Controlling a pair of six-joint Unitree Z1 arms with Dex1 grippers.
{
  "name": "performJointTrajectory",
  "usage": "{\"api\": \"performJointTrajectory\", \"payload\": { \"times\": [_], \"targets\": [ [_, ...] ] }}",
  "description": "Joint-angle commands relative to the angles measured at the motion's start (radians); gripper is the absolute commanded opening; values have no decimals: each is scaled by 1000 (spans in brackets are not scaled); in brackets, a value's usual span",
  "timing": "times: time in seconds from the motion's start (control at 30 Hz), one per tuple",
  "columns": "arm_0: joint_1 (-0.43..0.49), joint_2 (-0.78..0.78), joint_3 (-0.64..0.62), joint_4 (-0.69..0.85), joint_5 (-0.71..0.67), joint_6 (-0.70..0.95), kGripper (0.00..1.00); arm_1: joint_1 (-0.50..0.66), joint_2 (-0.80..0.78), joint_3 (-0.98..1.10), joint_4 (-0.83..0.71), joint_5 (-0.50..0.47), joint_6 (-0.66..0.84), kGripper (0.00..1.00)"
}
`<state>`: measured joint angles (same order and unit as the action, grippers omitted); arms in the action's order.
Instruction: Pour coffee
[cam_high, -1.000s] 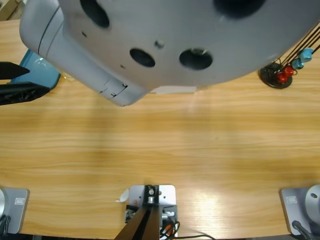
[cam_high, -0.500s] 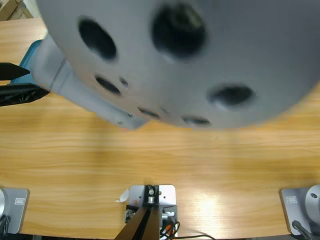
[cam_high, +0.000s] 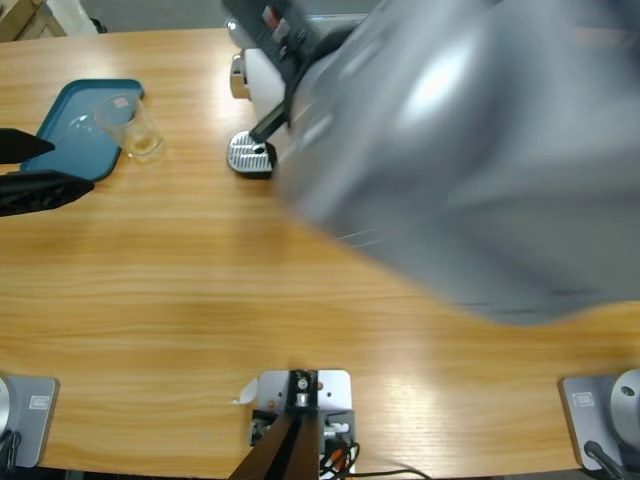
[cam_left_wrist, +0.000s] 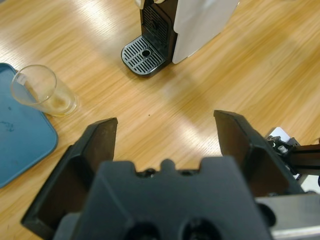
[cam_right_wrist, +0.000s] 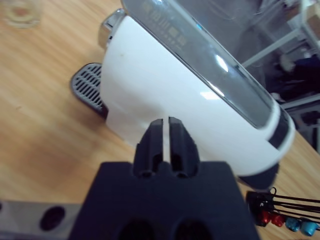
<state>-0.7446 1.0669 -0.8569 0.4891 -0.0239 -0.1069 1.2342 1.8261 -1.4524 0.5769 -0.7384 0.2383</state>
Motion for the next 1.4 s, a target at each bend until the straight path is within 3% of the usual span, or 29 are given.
{"api": "performJointTrajectory", "payload": {
  "times": [0.03,0.2,0.43,0.53,0.6,0.77,1.03,1.2,1.4],
  "targets": [
    [4,-65,33,51,-44,-36,816,-13,-297,221,40,190,78,1000],
    [39,-82,38,56,-164,-43,816,-13,-464,445,3,309,102,1000],
    [108,-79,50,34,-251,-34,816,-16,-627,623,-19,319,80,1000],
    [134,-71,67,1,-281,-30,816,-16,-711,745,-145,283,48,1000],
    [156,-63,69,-11,-283,-32,816,-16,-741,749,-115,305,30,1000],
    [286,-49,70,-47,-332,-36,812,-31,-733,731,-98,332,13,1000],
    [327,145,86,-235,-283,-21,807,-186,-745,741,-123,416,-35,1000],
    [347,229,144,-365,-176,-38,807,-225,-767,757,-135,444,-44,1000],
    [420,266,217,-426,-160,-45,807,-260,-768,764,-154,468,-51,1000]
  ]
}}
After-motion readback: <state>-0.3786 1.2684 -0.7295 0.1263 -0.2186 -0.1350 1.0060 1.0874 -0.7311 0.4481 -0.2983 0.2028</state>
